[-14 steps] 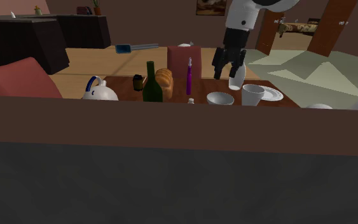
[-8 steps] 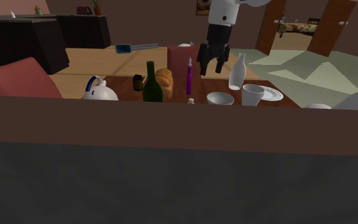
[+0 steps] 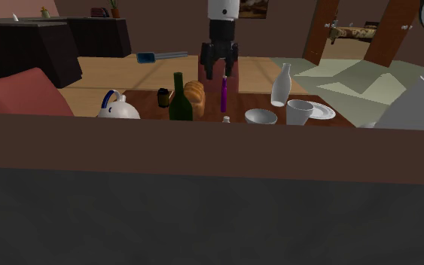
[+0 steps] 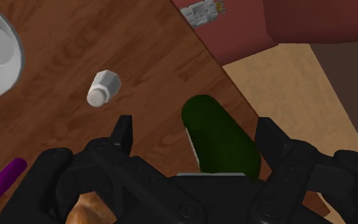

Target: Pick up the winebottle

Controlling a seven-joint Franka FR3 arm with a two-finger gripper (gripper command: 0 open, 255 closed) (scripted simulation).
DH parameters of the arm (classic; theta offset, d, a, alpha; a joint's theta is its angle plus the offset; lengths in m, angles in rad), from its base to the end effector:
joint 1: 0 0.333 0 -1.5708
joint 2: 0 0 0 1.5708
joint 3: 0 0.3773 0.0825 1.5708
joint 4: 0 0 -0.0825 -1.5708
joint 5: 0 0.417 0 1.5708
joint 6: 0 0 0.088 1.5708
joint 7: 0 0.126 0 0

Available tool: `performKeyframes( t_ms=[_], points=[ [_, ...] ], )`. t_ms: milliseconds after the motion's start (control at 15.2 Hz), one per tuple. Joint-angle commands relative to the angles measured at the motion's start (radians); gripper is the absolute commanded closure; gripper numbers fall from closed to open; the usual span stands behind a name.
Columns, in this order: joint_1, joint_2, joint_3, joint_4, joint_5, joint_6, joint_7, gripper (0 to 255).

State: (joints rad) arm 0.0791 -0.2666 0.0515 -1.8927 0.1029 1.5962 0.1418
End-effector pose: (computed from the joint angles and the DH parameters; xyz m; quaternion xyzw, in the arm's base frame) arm 0.4792 0.0792 0.6497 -0.9989 0.0087 0.0210 0.0422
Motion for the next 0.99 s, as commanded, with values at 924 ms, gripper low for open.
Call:
performKeyframes(
  t_ms=[924],
  points=[
    [0.080,0.543,0.075,0.653,-0.084,-0.182,0.014,0]
  ],
)
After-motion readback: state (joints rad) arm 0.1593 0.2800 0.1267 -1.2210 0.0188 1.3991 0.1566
